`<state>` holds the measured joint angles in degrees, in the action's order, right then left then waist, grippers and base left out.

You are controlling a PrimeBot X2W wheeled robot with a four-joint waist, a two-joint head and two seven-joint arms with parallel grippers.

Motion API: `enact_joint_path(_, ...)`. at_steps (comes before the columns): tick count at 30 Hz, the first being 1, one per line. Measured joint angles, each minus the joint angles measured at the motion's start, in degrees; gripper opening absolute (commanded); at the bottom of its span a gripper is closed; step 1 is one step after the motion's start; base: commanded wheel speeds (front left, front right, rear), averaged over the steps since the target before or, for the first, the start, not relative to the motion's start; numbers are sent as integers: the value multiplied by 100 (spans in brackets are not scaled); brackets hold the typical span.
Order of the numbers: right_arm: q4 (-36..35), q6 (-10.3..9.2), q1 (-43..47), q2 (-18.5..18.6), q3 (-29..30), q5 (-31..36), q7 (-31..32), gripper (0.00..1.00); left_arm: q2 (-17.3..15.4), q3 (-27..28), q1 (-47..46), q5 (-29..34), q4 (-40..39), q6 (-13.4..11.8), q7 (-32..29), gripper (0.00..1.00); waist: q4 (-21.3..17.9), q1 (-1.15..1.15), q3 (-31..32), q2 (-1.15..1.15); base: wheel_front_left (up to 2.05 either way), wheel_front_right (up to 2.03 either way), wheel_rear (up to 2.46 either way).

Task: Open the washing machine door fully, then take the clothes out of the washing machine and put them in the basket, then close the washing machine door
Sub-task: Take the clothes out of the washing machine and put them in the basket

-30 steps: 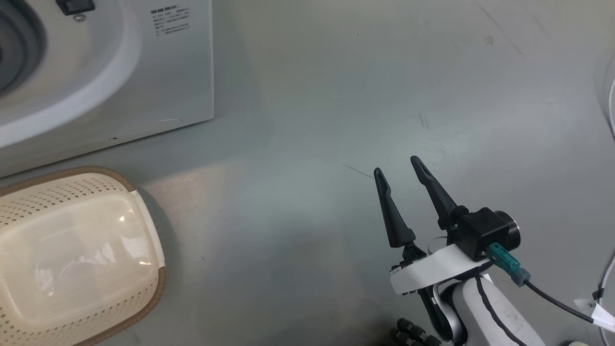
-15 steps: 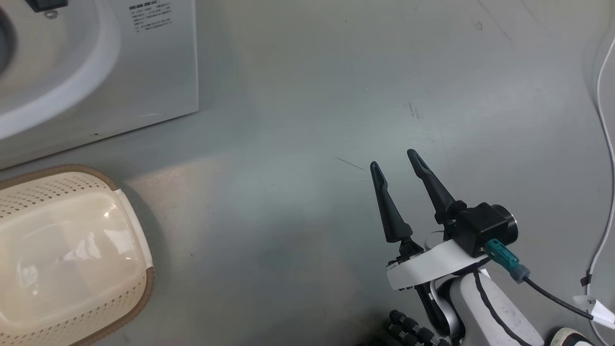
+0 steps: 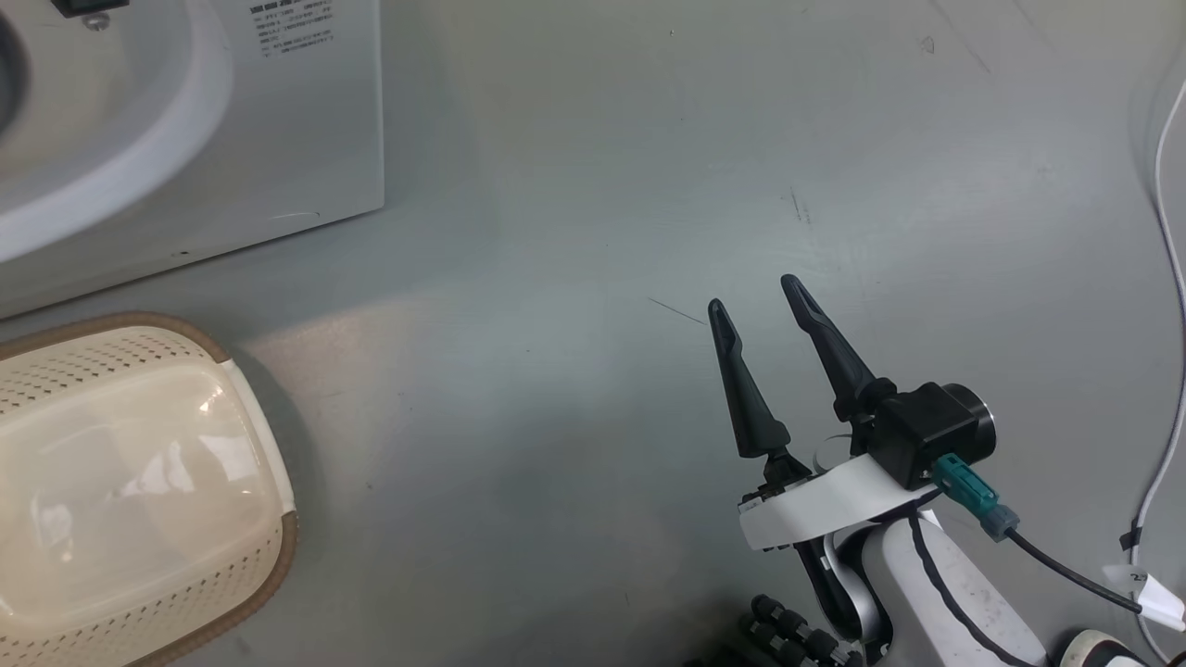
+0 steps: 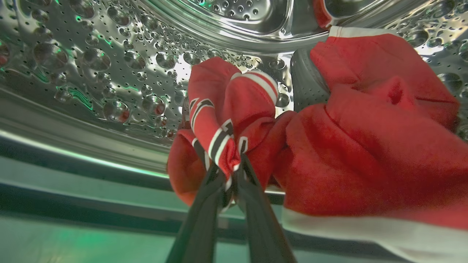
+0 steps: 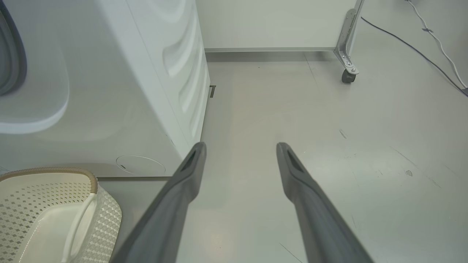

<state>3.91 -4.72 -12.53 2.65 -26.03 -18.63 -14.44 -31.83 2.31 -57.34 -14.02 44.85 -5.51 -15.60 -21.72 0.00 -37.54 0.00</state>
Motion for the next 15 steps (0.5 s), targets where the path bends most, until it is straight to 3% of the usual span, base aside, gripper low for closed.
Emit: enact_joint_path(15,104,-47,-44,0,144,15,0,100,470,-92,-54,-65,546,76,572,0,221,0,328,0,0,0,0)
